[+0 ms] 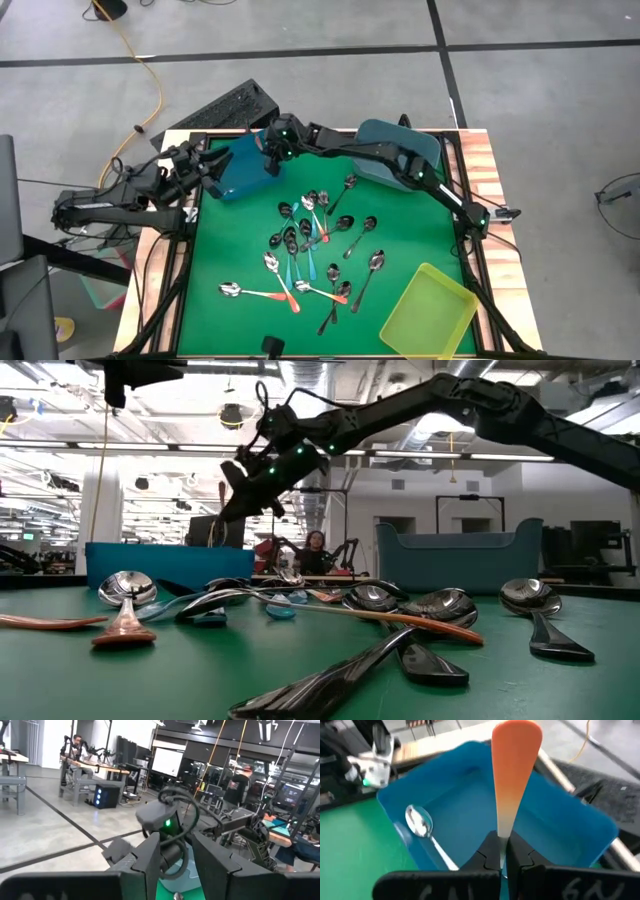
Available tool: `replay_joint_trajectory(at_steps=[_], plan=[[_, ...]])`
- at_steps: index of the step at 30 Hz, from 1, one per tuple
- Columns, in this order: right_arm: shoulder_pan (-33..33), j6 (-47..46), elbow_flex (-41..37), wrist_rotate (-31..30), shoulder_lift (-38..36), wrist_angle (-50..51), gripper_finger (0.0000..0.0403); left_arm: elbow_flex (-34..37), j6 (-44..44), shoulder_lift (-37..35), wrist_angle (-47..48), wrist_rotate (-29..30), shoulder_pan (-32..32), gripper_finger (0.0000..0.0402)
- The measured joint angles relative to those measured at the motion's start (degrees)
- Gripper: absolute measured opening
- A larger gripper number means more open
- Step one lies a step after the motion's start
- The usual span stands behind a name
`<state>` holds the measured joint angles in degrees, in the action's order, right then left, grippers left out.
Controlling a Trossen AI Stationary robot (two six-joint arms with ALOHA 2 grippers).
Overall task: Sort silverware by color (type)
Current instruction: Put the orange spoon into the dark blue bin
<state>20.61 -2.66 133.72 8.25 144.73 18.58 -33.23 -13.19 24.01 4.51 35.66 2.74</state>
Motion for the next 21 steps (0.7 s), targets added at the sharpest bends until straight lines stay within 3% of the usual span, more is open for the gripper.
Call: replay_joint_trajectory(at_steps=[9, 21], plan=[[-1.08, 2.21, -0.07, -2.45, 0.98, -0.33, 0.0026, 0.00, -0.05, -0.02, 0.55, 0.62, 0.00, 0.0100], [-1.09, 4.62, 0.04, -1.27, 0.82, -0.75, 0.0124, 0.00, -0.13, -0.02, 1.29, 0.67, -0.07, 0.0100]])
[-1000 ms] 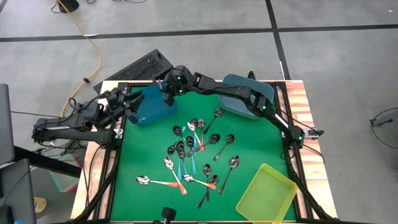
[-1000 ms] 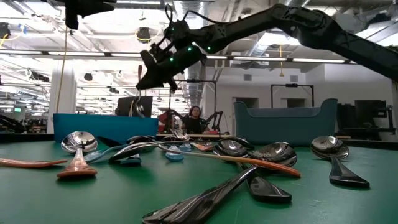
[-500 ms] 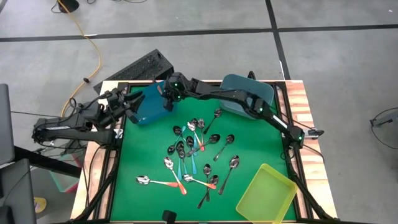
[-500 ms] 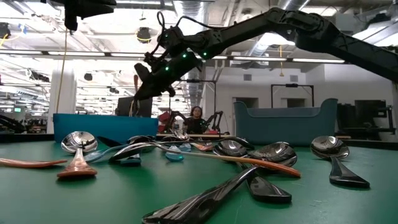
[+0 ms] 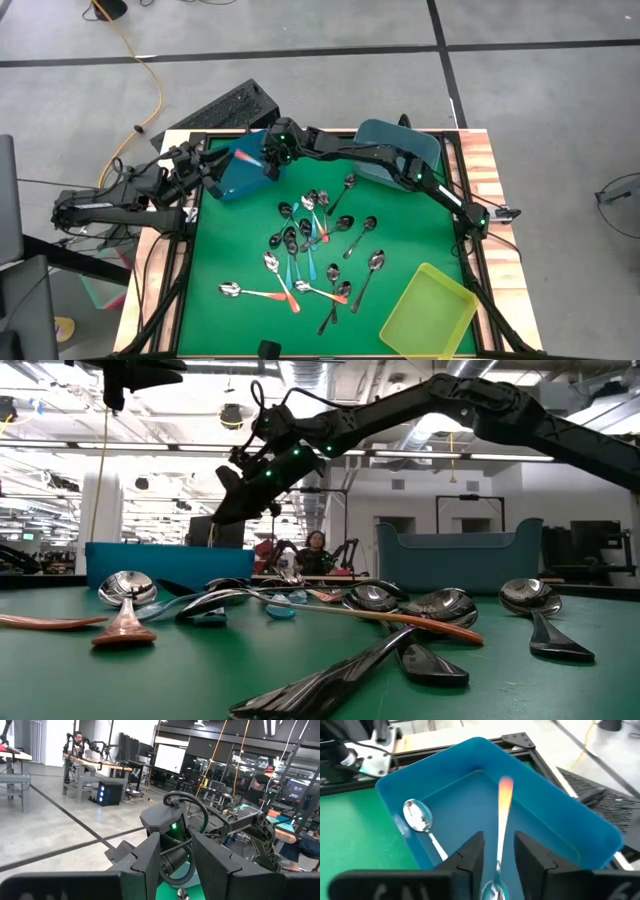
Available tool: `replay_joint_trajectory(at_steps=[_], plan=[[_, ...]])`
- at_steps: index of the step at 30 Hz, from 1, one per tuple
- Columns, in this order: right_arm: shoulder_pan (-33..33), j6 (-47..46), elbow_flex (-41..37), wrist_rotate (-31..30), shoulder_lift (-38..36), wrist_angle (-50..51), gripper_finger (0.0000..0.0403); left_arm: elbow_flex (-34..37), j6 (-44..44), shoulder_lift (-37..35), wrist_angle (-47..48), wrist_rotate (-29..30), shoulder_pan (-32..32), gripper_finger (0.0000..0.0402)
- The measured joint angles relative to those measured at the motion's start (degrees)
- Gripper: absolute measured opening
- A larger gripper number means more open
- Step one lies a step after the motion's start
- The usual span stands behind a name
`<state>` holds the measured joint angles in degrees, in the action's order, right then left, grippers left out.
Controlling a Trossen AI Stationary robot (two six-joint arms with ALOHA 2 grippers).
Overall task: Sort silverware by color (type)
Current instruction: Put the orange spoon into the dark blue bin, then put the black spoon into the blue bin
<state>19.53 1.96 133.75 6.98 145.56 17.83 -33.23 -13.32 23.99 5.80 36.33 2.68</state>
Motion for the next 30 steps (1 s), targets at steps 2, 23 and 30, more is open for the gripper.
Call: replay_joint_trajectory(at_steps=[2, 23, 30], plan=[[-0.03, -0.42, 0.00, 1.22, 0.00, 0.24, 0.0144, 0.00, 0.00, 0.00, 0.16, 0.00, 0.00, 0.0100], [3.28, 11.95, 0.01, 1.91, -33.72, 38.64, 0.0178, 0.00, -2.90, 0.00, 10.17, -4.51, 0.02, 0.0100], [-1.04, 18.51, 0.06, 2.26, -42.01, 56.17, 0.0178, 0.00, -2.34, 0.02, 10.29, -4.49, 0.02, 0.0100]])
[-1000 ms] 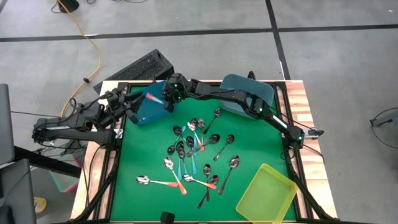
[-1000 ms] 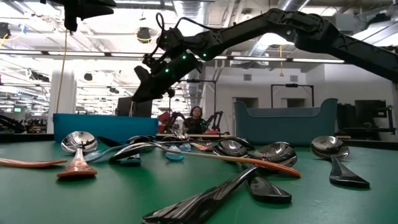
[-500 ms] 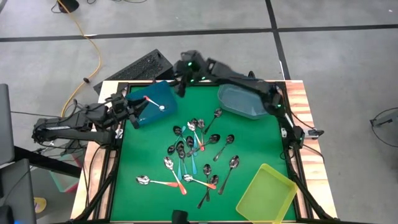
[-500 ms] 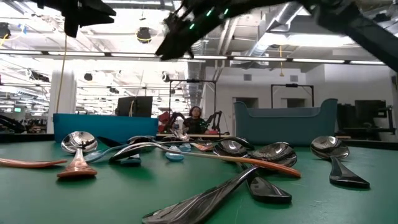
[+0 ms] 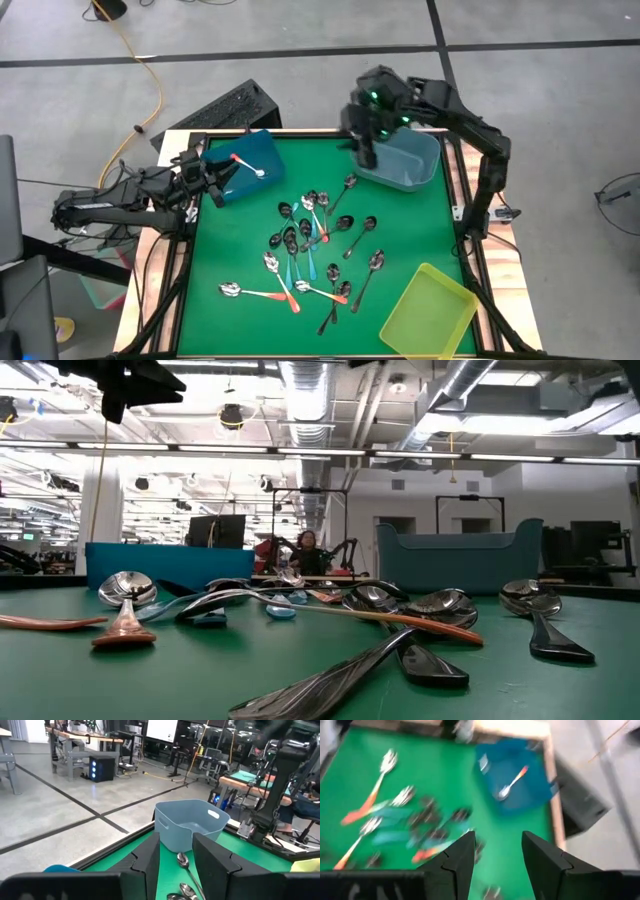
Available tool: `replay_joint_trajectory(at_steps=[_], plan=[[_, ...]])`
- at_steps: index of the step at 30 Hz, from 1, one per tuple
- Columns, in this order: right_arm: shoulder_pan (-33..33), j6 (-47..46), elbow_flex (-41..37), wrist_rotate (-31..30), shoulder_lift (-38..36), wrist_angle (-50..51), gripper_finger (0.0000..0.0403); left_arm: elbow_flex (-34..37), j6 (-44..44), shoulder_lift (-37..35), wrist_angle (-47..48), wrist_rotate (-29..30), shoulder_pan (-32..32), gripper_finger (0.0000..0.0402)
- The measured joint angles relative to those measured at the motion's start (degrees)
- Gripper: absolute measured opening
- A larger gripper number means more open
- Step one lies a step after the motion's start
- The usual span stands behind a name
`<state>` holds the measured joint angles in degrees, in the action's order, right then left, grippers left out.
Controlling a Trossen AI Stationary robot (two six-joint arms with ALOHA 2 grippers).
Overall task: Sort silverware by color (type)
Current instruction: Put the black spoon into the blue bin
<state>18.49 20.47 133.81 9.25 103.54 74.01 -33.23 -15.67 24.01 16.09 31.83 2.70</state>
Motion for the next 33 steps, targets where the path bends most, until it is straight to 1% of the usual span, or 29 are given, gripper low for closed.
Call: replay_joint_trajectory(at_steps=[4, 5, 7, 9, 11, 13, 15, 19, 24, 28, 33], plan=[[-2.98, 0.50, -0.08, -0.32, 0.37, 14.70, 0.0178, 0.00, 0.05, -0.02, 0.03, 0.00, 0.00, 0.0100], [-4.14, 0.36, -0.14, -0.34, 1.21, 16.52, 0.0178, 0.00, 0.05, 0.00, 0.07, 0.00, 0.00, 0.0100], [-6.31, -1.16, -2.17, -0.15, 1.92, 15.28, 0.0178, 0.00, 0.21, -0.01, 0.09, 0.00, 0.00, 0.0100], [-8.28, -0.06, -5.84, 1.06, 1.84, 14.47, 0.0178, 0.00, 0.60, -0.02, 0.17, 0.00, 0.00, 0.0100], [-10.65, 1.87, -10.58, 0.68, 1.52, 12.45, 0.0178, 0.00, 0.84, -0.02, 0.63, 0.00, 0.00, 0.0100], [-11.67, 2.76, -16.50, -0.01, 0.97, 10.10, 0.0178, 0.00, 0.84, 0.00, 1.38, 0.00, 0.00, 0.0100], [-12.48, 3.37, -23.18, 0.06, 1.00, 5.59, 0.0178, 0.02, 0.86, 0.09, 1.63, 0.00, 0.00, 0.0100], [-13.35, 5.20, -35.96, -0.30, 0.58, -6.74, 0.0178, 0.02, 0.88, 0.11, 1.71, 0.02, 0.03, 0.0100], [-14.09, 7.00, -48.80, -0.27, 0.51, -23.68, 0.0178, 0.02, 0.88, 0.11, 1.71, 0.02, 0.04, 0.0100], [-14.80, 6.60, -56.16, -0.23, 0.46, -36.71, 0.0178, 0.02, 0.87, 0.11, 1.71, 0.03, 0.04, 0.0100], [-15.23, 5.41, -61.13, 0.05, 0.44, -44.42, 0.0178, 0.02, 0.88, 0.11, 1.69, 0.04, 0.04, 0.0100]])
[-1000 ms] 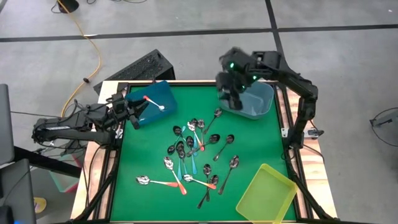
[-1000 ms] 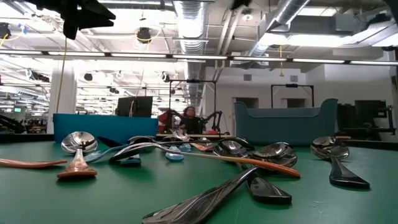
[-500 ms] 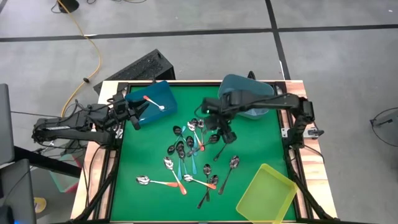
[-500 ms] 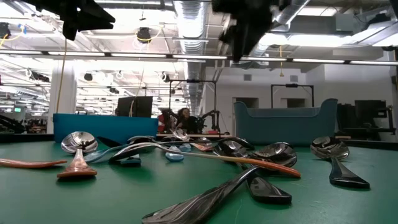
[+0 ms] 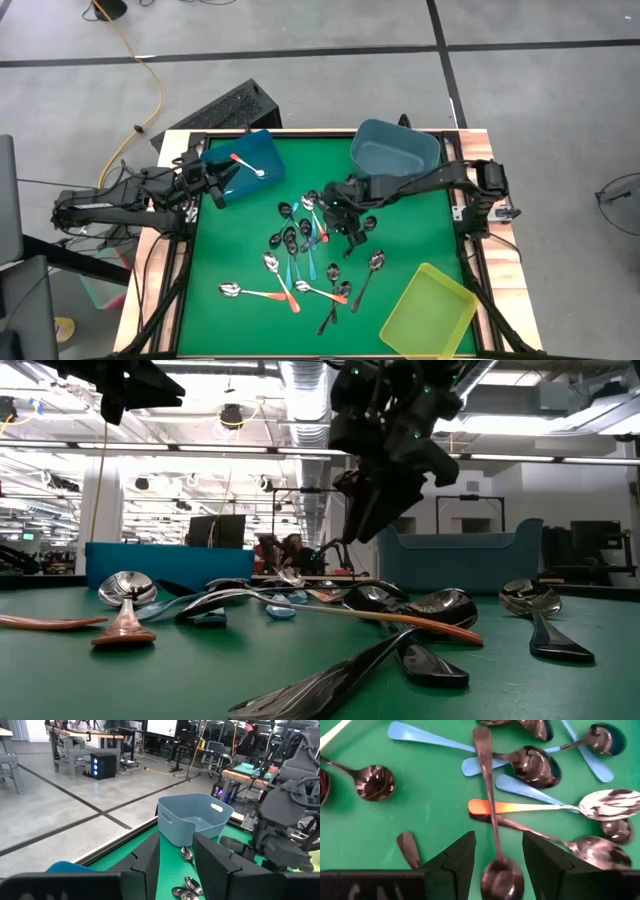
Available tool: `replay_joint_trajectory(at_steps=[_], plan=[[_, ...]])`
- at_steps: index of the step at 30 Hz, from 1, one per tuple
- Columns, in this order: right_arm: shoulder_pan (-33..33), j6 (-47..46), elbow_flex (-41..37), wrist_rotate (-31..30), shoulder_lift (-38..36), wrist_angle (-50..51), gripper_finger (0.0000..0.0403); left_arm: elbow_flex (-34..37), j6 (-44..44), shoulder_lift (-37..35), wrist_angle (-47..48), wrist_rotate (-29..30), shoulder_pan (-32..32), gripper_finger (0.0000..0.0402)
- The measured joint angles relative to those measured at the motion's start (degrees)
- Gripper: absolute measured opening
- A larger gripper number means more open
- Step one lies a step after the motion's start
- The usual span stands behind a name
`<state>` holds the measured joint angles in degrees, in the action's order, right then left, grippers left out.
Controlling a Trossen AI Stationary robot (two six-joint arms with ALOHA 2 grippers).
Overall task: Sort silverware by color (type)
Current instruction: Put the black spoon into the blue bin
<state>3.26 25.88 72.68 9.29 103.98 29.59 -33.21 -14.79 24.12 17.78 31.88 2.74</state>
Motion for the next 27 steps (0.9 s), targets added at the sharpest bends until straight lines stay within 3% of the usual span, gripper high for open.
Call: replay_joint_trajectory(at_steps=[10, 22, 27], plan=[[0.64, -1.61, -6.95, 2.62, 0.71, -11.40, 0.0178, 0.00, -0.55, 0.02, 1.42, 1.70, 0.00, 0.0100], [0.98, -4.41, -6.99, 2.27, 8.90, -12.19, 0.0175, 0.00, -1.15, 0.26, 2.36, 1.95, -0.04, 0.0100], [1.00, -6.77, -7.06, 0.75, 9.13, -11.26, 0.0141, 0.00, -1.40, 0.26, 2.36, 1.99, -0.04, 0.0100]])
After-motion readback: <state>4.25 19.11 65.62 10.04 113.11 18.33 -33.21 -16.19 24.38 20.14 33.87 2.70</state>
